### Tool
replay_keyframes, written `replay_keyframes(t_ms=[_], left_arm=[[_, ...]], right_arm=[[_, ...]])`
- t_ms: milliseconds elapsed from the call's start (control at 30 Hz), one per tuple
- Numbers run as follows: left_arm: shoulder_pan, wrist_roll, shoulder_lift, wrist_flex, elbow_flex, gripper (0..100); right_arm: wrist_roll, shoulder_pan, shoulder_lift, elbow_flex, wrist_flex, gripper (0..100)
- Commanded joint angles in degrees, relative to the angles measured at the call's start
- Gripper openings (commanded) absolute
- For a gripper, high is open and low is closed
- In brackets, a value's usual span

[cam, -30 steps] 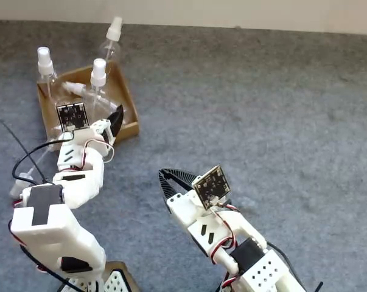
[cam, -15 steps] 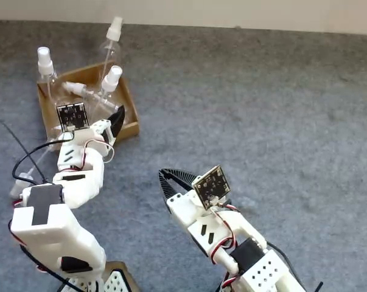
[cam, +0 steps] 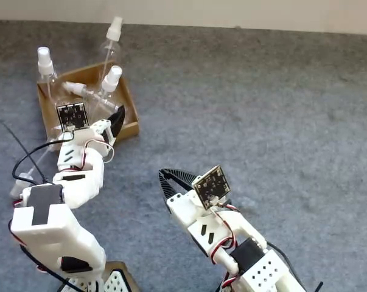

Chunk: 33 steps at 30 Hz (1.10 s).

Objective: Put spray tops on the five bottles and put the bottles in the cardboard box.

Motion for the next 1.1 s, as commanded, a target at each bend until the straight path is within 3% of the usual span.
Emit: replay_keyframes(t_ms=[0, 233, 600, 1067], left_arm=[[-0.8, 4.9, -1.6, -0.7, 0.0, 23], [-1.2, 4.7, -1.6, -0.7, 0.3, 11], [-1.3, 4.9, -2.4, -0.8, 0.4, 11], [-0.9, 4.7, -19.8, -0.4, 7.0, 10]], right_arm=[[-0.5, 0.7, -0.6, 6.0, 0.1, 1.2], [-0.5, 0.7, -0.5, 6.0, 0.1, 1.2], [-0.5, 0.7, -0.5, 6.0, 0.1, 1.2], [-0.5, 0.7, -0.4, 6.0, 0.2, 1.2]])
